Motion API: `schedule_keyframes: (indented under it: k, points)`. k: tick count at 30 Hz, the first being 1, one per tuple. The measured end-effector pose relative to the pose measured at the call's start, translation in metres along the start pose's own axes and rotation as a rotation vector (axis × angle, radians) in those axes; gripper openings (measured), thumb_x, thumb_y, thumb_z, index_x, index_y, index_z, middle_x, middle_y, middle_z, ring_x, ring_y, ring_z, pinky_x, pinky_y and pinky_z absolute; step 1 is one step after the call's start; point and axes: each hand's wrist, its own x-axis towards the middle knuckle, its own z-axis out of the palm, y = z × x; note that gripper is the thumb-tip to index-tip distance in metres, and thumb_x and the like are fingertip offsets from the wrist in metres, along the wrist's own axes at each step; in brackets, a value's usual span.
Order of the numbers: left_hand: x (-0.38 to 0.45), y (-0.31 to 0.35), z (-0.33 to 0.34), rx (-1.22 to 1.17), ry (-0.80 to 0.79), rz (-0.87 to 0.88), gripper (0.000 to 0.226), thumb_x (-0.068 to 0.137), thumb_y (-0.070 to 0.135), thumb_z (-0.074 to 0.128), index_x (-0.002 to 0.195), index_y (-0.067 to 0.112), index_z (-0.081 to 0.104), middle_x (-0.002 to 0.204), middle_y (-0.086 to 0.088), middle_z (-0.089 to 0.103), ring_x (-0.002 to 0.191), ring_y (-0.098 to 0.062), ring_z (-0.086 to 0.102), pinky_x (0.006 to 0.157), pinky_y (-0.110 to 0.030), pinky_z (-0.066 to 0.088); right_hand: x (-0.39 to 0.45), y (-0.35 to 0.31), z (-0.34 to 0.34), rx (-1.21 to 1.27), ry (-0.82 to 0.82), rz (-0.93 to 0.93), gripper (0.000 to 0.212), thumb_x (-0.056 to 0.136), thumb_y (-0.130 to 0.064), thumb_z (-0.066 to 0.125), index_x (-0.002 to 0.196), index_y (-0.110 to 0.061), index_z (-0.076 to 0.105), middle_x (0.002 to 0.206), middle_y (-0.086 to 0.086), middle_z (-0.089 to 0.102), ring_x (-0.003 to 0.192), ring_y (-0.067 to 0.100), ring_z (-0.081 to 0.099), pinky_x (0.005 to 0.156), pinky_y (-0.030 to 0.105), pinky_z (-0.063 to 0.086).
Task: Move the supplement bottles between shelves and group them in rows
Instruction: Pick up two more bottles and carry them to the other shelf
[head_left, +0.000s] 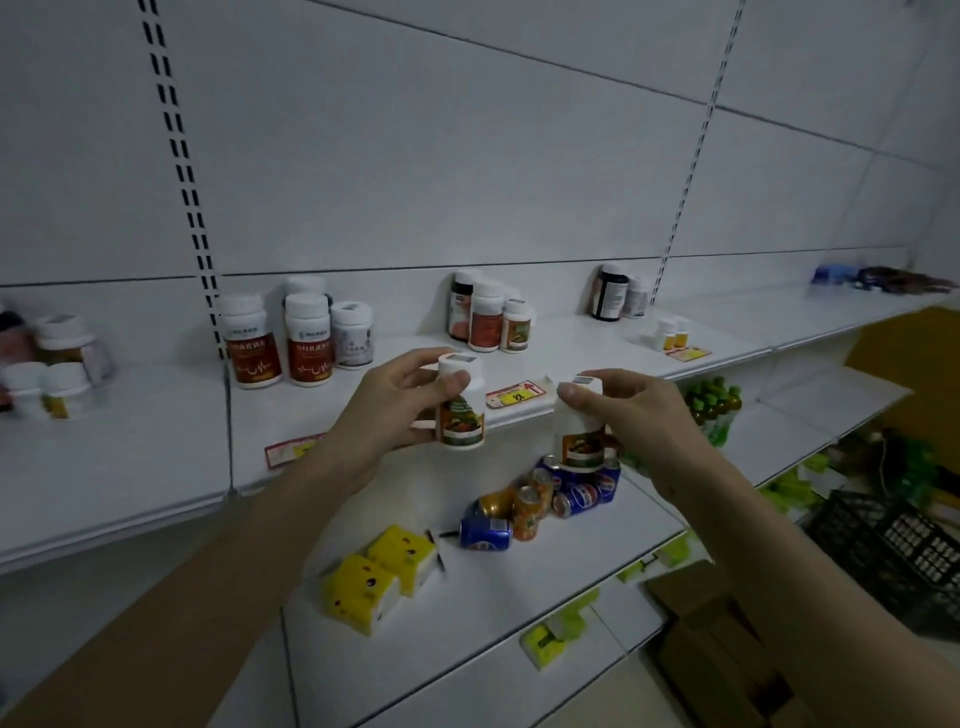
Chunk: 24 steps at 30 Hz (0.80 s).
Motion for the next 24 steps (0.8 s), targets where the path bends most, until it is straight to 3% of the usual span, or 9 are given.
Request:
schedule_keyframes:
  k: [5,9,13,16,20,24]
  points:
    - [0.044,0.000,0.000,0.018,0.008,0.015,0.032,0.082,0.034,0.071,0.114,0.034,0.066,0.109,0.010,0.073,0.098,-0.010,0.070,0.076,-0.030,0.058,0.053,0.004,-0.002,0.023,0.010,-0.023,0.070,0.061,-0.052,0.076,0.121,-0.017,0.066,0.108,0.002,0.071,0.094,0.016,0.068,0.078,0.033,0.059]
    - [0.064,-0.002,0.003,0.042,0.002,0.029,0.037,0.070,0.043,0.072,0.106,0.040,0.067,0.106,0.012,0.074,0.094,-0.007,0.071,0.072,-0.027,0.058,0.089,0.009,-0.007,0.046,-0.015,-0.046,0.036,0.074,-0.043,0.078,0.106,-0.027,0.069,0.101,-0.004,0.072,0.086,0.009,0.071,0.074,0.029,0.060]
    - [0.084,-0.011,0.009,0.038,0.053,0.022,0.036,0.075,0.038,0.071,0.110,0.037,0.066,0.107,0.010,0.074,0.095,-0.011,0.071,0.072,-0.028,0.059,0.126,0.013,-0.007,0.077,-0.069,-0.077,0.023,0.078,-0.038,0.078,0.098,-0.031,0.070,0.098,-0.005,0.072,0.088,0.009,0.071,0.076,0.028,0.059]
    - [0.099,-0.022,0.016,0.028,0.124,0.003,0.037,0.079,0.033,0.072,0.115,0.031,0.065,0.108,0.006,0.074,0.097,-0.014,0.072,0.078,-0.032,0.059,0.156,0.017,0.001,0.088,-0.125,-0.105,0.024,0.079,-0.038,0.077,0.101,-0.030,0.070,0.102,-0.004,0.072,0.093,0.012,0.070,0.078,0.030,0.058]
    - [0.117,-0.033,0.024,0.061,0.194,-0.017,0.032,0.084,0.027,0.070,0.115,0.032,0.065,0.113,0.006,0.072,0.104,-0.015,0.069,0.088,-0.035,0.056,0.191,0.024,0.018,0.087,-0.233,-0.135,0.042,0.078,-0.038,0.077,0.116,-0.022,0.067,0.110,-0.003,0.071,0.099,0.013,0.069,0.085,0.035,0.058]
    - [0.128,-0.042,0.028,0.104,0.243,-0.015,0.034,0.078,0.033,0.071,0.111,0.037,0.065,0.113,0.010,0.072,0.104,-0.012,0.068,0.084,-0.030,0.057,0.218,0.035,0.035,0.112,-0.351,-0.192,0.033,0.076,-0.037,0.077,0.104,-0.026,0.063,0.105,-0.011,0.070,0.095,0.008,0.068,0.081,0.028,0.057]
